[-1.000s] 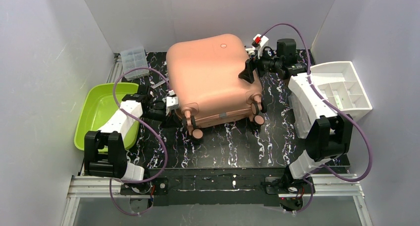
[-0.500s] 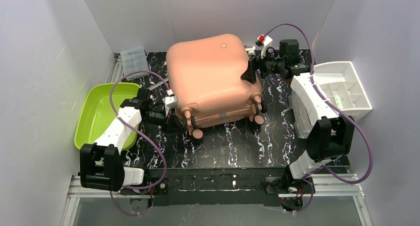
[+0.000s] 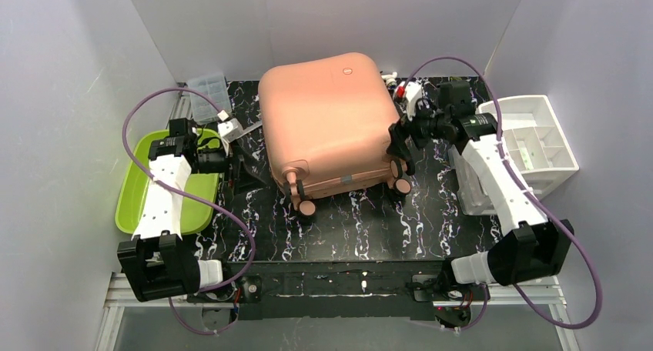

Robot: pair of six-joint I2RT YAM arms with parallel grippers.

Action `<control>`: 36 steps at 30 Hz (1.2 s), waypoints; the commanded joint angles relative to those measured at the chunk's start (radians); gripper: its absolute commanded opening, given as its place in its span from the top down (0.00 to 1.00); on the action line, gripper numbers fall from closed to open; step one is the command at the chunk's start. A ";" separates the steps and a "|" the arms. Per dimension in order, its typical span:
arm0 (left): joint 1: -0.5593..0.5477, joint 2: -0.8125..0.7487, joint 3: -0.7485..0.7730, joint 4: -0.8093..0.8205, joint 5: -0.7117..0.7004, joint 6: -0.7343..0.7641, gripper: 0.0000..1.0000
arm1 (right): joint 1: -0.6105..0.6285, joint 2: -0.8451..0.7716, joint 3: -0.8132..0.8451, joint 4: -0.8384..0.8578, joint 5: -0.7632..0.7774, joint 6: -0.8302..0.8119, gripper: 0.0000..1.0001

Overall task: Open, take out, and arrange the luggage
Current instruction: Unzip the zipper of the luggage, then rotate the luggage at the center of the board.

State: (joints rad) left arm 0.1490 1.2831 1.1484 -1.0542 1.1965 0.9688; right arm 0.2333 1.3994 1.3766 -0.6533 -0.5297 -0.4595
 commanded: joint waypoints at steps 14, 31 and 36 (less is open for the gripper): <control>-0.038 0.024 -0.197 0.478 -0.120 -0.407 0.02 | 0.051 -0.174 -0.266 0.004 0.389 0.007 0.00; -0.131 0.056 -0.245 0.576 -0.199 -0.479 0.06 | 0.052 0.179 -0.012 0.258 0.848 0.160 0.00; -0.134 0.041 -0.236 0.573 -0.172 -0.477 0.06 | 0.048 0.329 0.152 0.235 0.961 0.168 0.00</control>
State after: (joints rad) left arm 0.0219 1.3624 0.9222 -0.4717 0.9691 0.4931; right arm 0.2882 1.5917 1.3968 -0.6392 0.2546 -0.3729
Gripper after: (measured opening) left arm 0.938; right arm 1.014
